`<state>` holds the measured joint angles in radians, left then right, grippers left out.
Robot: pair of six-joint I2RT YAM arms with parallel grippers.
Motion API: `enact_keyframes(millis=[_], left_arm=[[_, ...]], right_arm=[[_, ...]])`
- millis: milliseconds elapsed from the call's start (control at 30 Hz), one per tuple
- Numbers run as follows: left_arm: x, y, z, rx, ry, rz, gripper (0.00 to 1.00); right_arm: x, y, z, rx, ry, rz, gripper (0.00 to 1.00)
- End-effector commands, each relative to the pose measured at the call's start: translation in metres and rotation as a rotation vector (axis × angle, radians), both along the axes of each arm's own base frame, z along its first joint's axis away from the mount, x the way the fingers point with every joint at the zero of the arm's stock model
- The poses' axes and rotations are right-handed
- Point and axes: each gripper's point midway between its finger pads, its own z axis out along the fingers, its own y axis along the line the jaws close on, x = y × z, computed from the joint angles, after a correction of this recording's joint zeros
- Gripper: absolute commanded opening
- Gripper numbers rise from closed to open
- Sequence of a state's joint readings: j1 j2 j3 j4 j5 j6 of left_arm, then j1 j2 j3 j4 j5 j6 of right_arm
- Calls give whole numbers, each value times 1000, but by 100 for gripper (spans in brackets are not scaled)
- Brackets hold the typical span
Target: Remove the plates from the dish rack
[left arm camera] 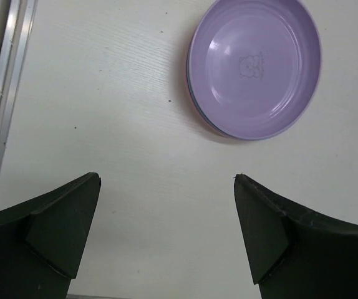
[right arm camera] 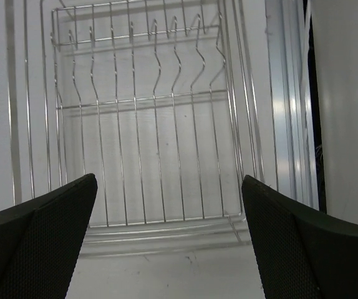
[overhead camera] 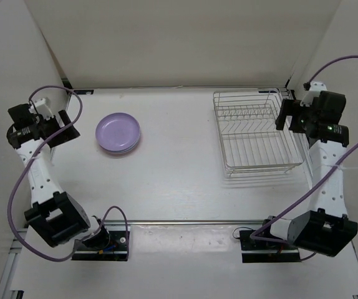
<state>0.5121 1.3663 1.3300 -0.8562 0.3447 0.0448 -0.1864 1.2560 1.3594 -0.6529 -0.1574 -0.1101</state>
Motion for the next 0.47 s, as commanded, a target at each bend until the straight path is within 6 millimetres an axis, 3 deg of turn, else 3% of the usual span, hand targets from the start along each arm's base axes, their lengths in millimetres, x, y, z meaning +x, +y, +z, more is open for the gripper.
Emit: enact_keyframes(millis=[0,100,267,433], left_arm=[[-19,-9,10,-27,-28,-48,100],[-28,-12,12,-26,-37,-54,100],[-32,-17,19,-24,-64,-54,100],[-36,-20,18,-30,-65,-48,100]], right_arm=[[-33,-19,5,50,-14,-89,100],[-51,-30,-5,90,-22,-132,100],[-65,-45,-3,106,-61,-178,100],[-69,-41,-4,140,-73,-153,100]])
